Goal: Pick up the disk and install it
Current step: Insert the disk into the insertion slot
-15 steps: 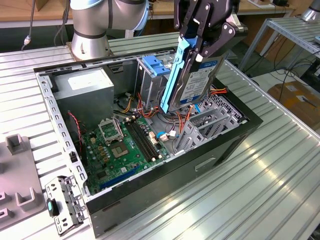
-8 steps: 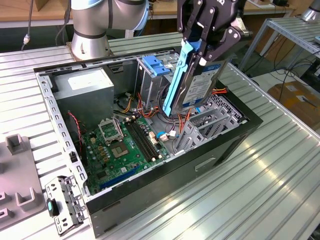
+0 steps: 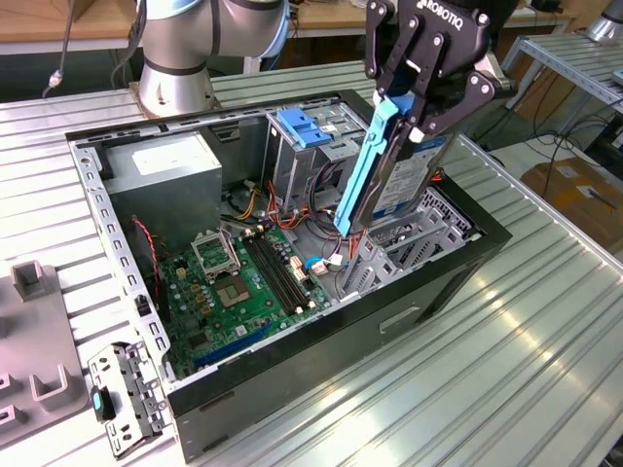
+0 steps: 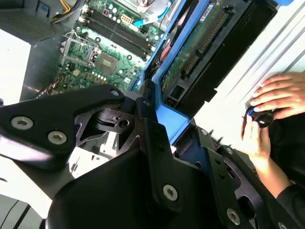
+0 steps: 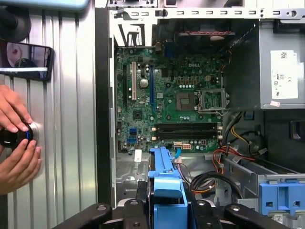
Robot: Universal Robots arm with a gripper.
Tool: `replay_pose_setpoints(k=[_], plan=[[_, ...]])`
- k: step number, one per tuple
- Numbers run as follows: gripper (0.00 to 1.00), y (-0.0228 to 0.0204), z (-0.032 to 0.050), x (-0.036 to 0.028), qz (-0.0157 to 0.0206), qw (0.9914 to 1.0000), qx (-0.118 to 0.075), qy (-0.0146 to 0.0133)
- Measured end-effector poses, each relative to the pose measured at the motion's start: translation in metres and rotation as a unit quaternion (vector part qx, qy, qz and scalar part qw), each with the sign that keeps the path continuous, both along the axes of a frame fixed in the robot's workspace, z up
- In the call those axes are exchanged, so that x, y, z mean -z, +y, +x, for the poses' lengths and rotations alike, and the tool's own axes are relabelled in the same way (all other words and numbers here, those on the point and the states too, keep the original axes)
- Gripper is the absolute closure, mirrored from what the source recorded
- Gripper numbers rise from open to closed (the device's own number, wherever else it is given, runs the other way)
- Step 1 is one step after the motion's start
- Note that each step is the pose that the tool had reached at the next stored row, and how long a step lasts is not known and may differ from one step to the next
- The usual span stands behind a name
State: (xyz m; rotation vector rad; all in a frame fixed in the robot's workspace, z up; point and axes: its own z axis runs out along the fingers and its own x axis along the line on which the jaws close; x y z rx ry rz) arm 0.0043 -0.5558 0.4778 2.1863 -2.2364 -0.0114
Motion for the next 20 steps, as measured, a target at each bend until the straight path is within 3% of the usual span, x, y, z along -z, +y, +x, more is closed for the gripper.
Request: replay_pose_setpoints(k=[10, 15, 20], plan=[[0.63, 0.0000, 0.0298, 0.0103, -0.0063, 0.99991, -0.012, 0.0000], [0.63, 0.0002, 0.0495, 0.0162, -0.0084, 0.99986, -0.014, 0.0000], [0.63, 0.0001, 0.0538, 0.0254, -0.0084, 0.99990, -0.012, -0.0007]])
